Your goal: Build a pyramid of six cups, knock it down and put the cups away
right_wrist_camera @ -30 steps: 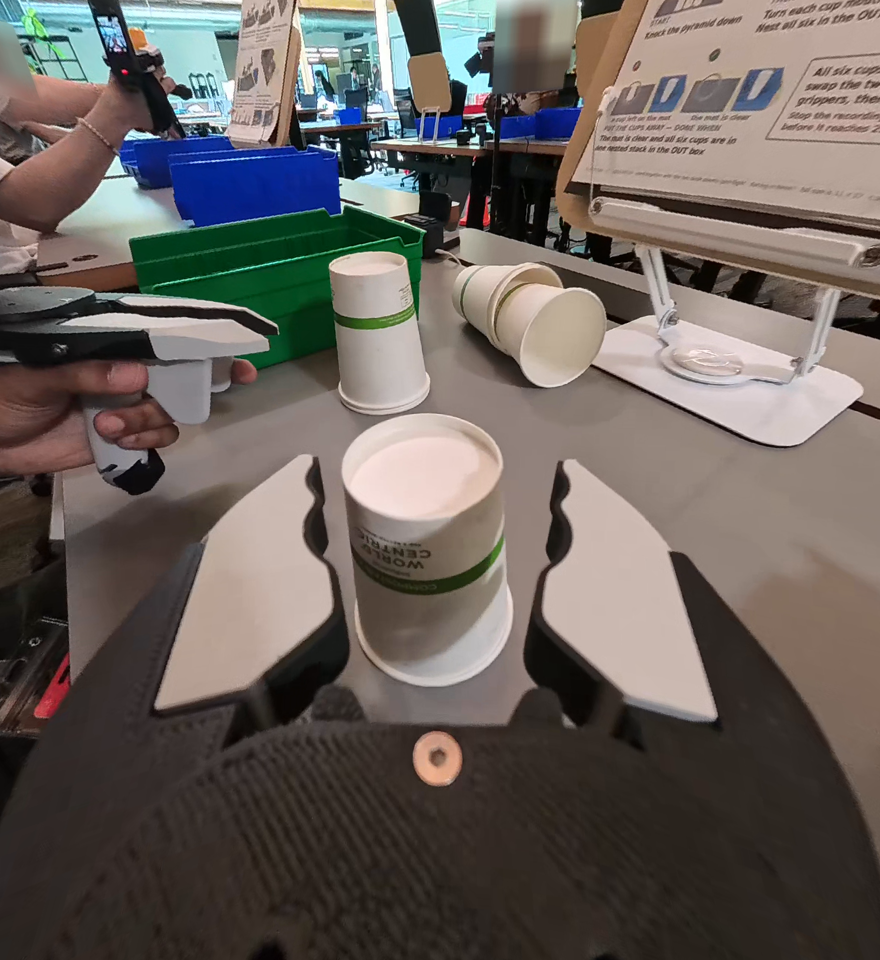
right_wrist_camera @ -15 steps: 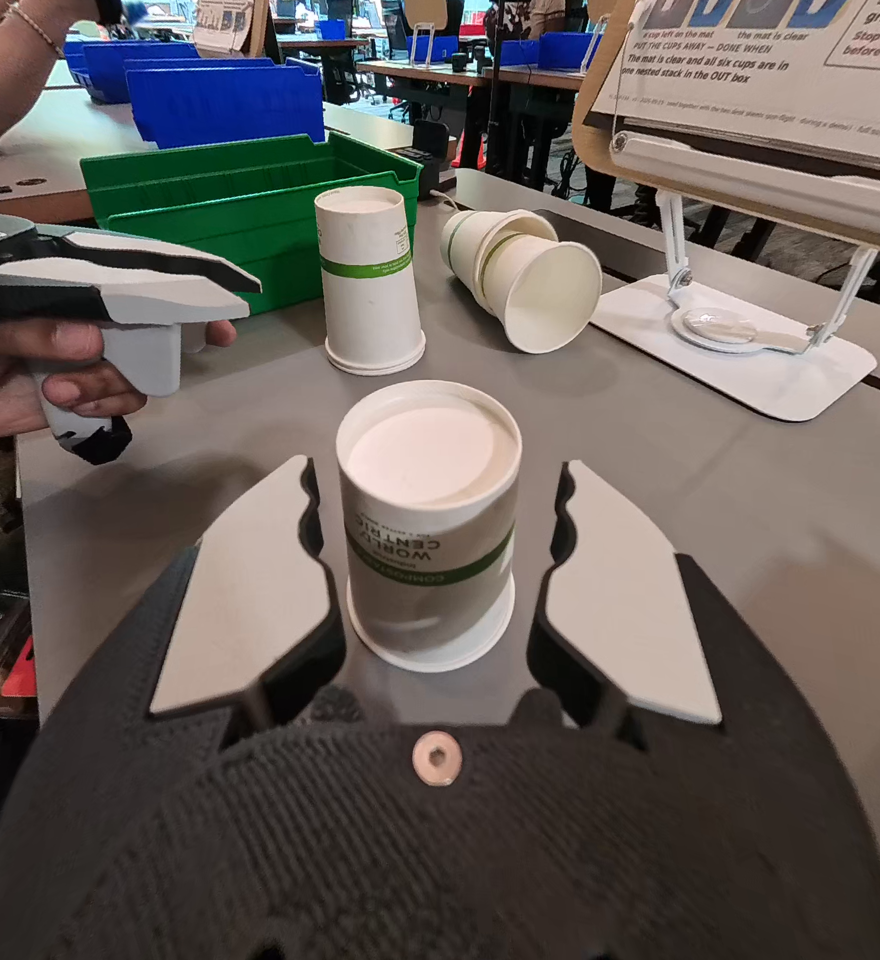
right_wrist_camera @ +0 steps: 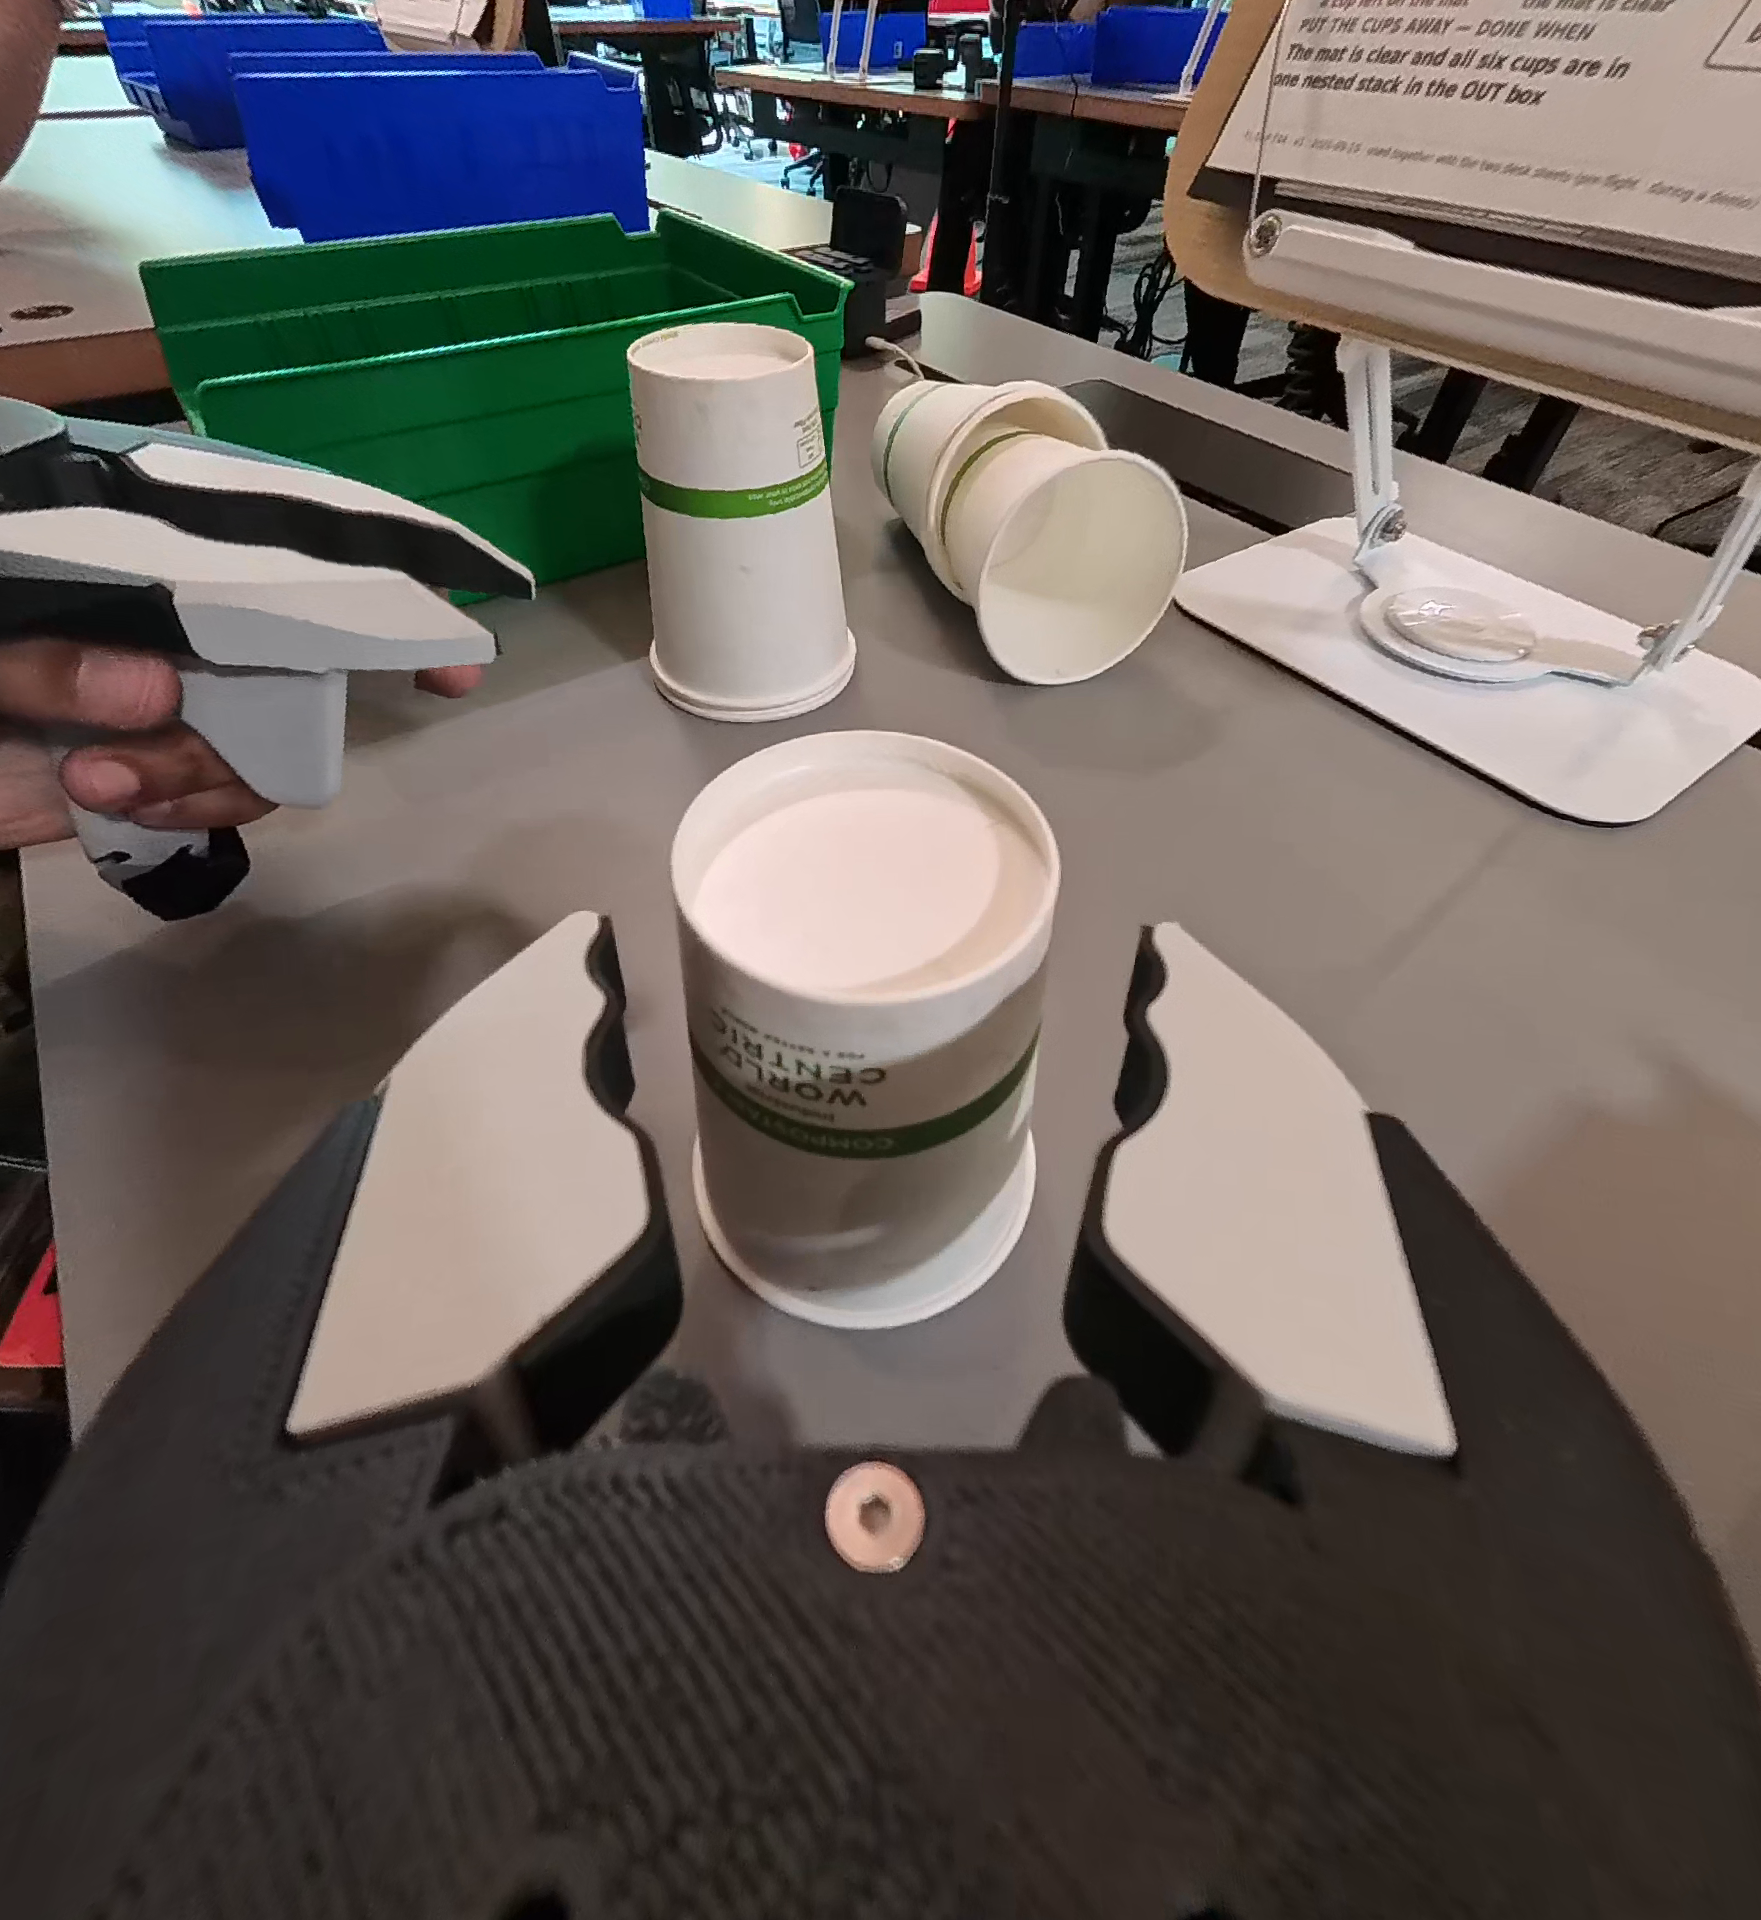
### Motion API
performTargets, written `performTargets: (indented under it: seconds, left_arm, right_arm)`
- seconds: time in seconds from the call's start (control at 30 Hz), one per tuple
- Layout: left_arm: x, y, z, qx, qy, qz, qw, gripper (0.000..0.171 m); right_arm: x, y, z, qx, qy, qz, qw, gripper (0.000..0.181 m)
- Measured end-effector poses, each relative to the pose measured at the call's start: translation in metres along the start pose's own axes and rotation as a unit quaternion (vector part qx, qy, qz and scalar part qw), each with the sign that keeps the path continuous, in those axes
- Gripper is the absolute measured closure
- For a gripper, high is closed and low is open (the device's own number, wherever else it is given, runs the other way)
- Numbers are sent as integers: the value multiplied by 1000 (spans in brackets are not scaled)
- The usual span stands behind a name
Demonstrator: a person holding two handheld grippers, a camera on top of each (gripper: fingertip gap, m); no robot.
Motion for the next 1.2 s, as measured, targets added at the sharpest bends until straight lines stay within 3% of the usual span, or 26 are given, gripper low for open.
performTargets:
  seconds: [0.47, 0.7, 0.93, 1.2]
  left_arm:
    - [4, -5, -1, 7, 6, -9, 1000, 131]
    - [24, -11, 1, -2, 14, -30, 999, 123]
    - [39, -26, -5, 8, 35, -62, 997, 109]
    - [30, -32, -9, -1, 39, -98, 994, 106]
  right_arm:
    - [-6, -5, -3, 2, 6, -14, 1000, 83]
    - [-24, -12, -10, 28, -3, -26, 999, 83]
    - [-47, -16, 3, 110, -74, -16, 991, 84]
    - [-40, -27, 13, 137, -112, -4, 984, 88]
Point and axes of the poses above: each gripper's, where its closed fingertips meet, x out along the fingers, z out of its top, y = z × x across the jaws, the point moved 5 cm from there along -x, back along the fingers, and after that the axes turned 3 degrees about -x, right-handed, at the moved point
